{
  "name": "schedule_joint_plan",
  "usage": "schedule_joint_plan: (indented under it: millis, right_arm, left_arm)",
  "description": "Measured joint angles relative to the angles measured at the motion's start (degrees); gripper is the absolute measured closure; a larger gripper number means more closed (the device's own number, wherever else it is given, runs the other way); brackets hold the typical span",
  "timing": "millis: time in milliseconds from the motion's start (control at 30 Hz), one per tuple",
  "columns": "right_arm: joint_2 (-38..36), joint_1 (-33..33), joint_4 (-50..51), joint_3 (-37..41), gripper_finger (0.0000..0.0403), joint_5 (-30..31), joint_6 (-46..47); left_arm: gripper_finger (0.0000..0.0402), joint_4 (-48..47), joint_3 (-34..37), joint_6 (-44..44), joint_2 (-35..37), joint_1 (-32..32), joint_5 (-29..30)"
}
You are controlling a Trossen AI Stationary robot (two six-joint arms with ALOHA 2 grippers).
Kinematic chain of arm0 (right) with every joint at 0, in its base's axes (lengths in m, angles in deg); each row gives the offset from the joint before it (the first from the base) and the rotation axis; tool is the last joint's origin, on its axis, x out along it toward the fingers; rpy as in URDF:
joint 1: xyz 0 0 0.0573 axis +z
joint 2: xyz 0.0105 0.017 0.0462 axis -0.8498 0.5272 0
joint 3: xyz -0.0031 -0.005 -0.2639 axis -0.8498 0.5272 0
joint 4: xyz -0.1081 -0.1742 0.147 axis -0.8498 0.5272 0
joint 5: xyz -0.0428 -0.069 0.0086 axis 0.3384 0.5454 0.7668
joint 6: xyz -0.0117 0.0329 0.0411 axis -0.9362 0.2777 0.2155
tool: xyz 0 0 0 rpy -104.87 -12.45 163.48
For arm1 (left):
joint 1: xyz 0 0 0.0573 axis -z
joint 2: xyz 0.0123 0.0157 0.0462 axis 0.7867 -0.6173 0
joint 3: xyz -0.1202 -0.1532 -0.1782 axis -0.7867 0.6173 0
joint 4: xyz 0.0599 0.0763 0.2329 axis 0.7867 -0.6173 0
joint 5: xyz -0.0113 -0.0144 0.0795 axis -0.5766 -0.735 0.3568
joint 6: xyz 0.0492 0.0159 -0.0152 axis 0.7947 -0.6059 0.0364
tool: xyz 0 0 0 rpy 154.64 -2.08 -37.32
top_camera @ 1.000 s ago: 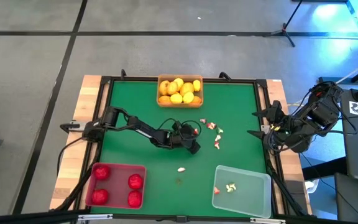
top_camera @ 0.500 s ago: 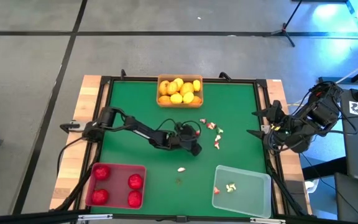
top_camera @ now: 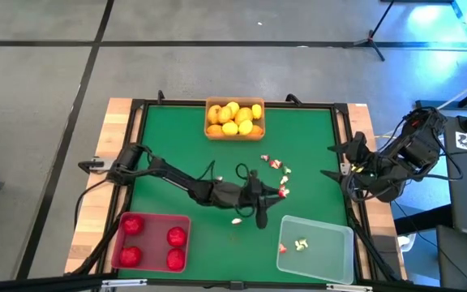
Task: Sort produce into baskets
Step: Put the red mushroom into the transparent bin
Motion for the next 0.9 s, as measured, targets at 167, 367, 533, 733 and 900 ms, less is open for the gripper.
schedule_joint_plan:
  millis: [167, 367, 533, 733, 900]
  right_arm:
    - [0.32, 0.0, -0.07, 0.0, 0.0029, 0.0, 0.01]
    - [0.89, 0.0, -0.37, 0.0, 0.0029, 0.0, 0.11]
    - [1.62, 0.01, -0.47, 0.0, 0.0029, -0.05, 0.22]
    - [2.33, 0.0, -0.64, 0.0, 0.0029, -0.13, 0.55]
    - [2.6, 0.0, -1.42, 0.0, 0.0029, -0.04, 0.7]
  left_arm:
    - [0.032, -11.56, -8.87, 0.71, -0.73, 0.7, -2.35]
    - [0.032, -19.94, -14.84, 1.3, -2.4, 0.02, -9.39]
    - [0.032, -17.49, -15.33, -1.87, -4.16, -0.49, -12.77]
    - [0.032, -12.91, -15.35, -6.44, -7.43, -0.27, -14.81]
    - [0.032, -13.2, -20.75, -6.77, -11.39, -0.39, -19.28]
